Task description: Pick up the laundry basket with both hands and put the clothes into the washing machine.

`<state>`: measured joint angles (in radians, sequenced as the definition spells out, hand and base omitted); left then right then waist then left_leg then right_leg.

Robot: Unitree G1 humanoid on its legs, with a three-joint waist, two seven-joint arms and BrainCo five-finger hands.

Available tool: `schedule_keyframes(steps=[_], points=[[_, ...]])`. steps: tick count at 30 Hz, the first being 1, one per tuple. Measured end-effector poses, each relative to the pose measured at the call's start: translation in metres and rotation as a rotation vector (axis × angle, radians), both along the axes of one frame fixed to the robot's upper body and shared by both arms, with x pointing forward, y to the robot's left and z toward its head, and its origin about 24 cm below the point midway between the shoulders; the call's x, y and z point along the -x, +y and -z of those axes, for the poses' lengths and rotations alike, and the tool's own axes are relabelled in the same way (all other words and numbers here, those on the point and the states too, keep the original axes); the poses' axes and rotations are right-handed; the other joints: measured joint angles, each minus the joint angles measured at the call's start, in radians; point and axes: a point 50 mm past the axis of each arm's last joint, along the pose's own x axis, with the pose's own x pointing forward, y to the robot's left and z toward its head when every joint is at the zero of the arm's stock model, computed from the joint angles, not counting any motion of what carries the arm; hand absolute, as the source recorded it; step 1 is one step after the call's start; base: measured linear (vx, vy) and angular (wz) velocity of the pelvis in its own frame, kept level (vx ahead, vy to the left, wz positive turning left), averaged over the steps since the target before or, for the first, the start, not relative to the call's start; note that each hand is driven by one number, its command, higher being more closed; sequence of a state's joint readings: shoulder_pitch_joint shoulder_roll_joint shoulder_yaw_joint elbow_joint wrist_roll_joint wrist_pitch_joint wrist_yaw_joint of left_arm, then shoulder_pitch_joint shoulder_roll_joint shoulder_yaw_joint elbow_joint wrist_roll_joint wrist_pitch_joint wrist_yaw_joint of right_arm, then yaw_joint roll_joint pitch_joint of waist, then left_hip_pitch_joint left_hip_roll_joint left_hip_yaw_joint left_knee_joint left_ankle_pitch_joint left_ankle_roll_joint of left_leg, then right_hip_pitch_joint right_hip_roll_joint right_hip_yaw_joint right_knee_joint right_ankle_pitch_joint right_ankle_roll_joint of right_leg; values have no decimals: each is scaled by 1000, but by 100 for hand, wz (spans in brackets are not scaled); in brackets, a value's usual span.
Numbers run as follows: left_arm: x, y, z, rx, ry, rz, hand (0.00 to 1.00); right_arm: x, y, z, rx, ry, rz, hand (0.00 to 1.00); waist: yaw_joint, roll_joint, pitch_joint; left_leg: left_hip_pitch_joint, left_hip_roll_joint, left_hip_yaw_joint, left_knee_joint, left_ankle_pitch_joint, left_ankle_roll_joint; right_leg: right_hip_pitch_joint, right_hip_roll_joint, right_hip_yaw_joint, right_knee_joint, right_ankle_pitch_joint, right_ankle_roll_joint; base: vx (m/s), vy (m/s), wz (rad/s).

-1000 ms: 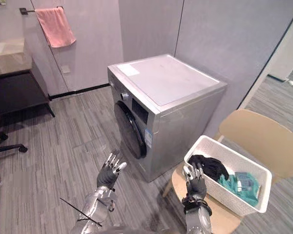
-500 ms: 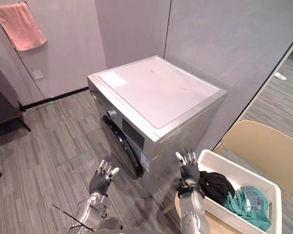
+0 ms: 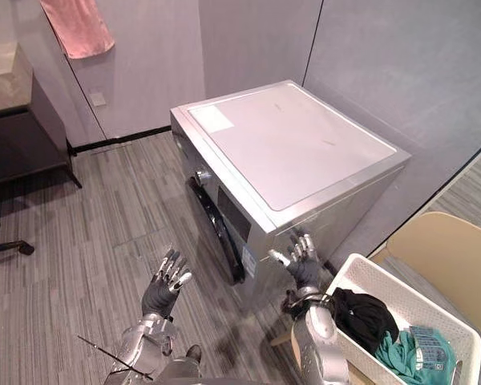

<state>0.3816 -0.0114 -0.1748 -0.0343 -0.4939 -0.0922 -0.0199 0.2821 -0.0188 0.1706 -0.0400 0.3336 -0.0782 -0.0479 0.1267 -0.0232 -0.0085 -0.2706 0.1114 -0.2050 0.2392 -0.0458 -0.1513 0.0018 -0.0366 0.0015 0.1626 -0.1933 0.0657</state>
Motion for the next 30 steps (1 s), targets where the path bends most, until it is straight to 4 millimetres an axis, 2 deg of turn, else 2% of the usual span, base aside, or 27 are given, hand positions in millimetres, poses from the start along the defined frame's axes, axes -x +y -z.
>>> schedule_keyframes(steps=[3, 6, 10, 15, 18, 20, 21, 22, 25, 28, 30], points=[[0, -6, 0, -18, -3, 32, 0, 32, 36, 17, -27, 96, -209, 0, -1, -7, 3, -1, 10, 17, -1, 1, -1, -7, 1, 17, 1, 1, 0, 31, -21, -15], [3, -7, 1, -23, 6, 36, 0, 47, 56, 21, -23, 121, -337, 0, -3, -16, 8, 4, 13, 30, -6, 1, -1, -9, 1, 33, 1, 4, 2, 16, -3, -13], [8, -5, 4, -27, 25, 31, 0, 48, 66, 21, 27, 104, -416, 0, -2, -26, 15, 3, 18, 43, -17, -1, 1, -26, 0, 44, -1, 9, 10, -51, 7, -11], [13, -3, 12, -37, 63, 29, 0, 42, 93, 30, 89, 110, -571, 0, -1, -28, 23, -13, 21, 55, -21, 0, 2, -54, 0, 55, 4, 12, 15, -29, 7, -8], [12, -2, 13, -43, 74, 12, 0, 31, 114, 30, 159, 71, -690, 0, 8, -26, 26, -40, 14, 42, -9, 5, 7, -75, -1, 51, 12, 14, 17, -14, 5, 6], [10, -1, 11, -46, 68, -6, 0, 16, 130, 20, 207, 4, -732, 0, 31, -27, 41, -59, 4, 22, 13, 8, 6, -72, -4, 27, 18, 14, 18, 21, 5, 27], [9, 0, 11, -48, 68, -11, 0, 11, 133, 16, 217, -17, -738, 0, 34, -12, 53, -66, -1, 11, 18, 8, 6, -73, -5, 19, 19, 14, 19, -15, 7, 38], [8, 0, 11, -51, 66, -17, 0, 2, 138, 8, 234, -60, -737, 0, 52, -16, 62, -74, -7, -3, 22, 9, 7, -73, -8, 4, 23, 12, 20, -33, 8, 35], [6, 5, 10, -48, 66, -60, 0, -20, 142, -4, 290, -118, -718, 0, 73, 8, 99, -95, -30, -41, 20, 26, 16, -78, -25, -39, 50, -5, 26, -29, 6, 48], [3, 13, 8, -42, 59, -106, 0, -28, 143, -8, 303, -133, -696, 0, 104, 13, 115, -116, -60, -79, 18, 36, 15, -86, -42, -85, 70, -22, 29, -19, 2, 44], [-1, 18, 6, -50, 53, -136, 0, -38, 139, -14, 309, -151, -665, 0, 110, 8, 126, -135, -78, -108, 18, 39, 17, -98, -52, -119, 81, -36, 29, -38, -4, 49]])
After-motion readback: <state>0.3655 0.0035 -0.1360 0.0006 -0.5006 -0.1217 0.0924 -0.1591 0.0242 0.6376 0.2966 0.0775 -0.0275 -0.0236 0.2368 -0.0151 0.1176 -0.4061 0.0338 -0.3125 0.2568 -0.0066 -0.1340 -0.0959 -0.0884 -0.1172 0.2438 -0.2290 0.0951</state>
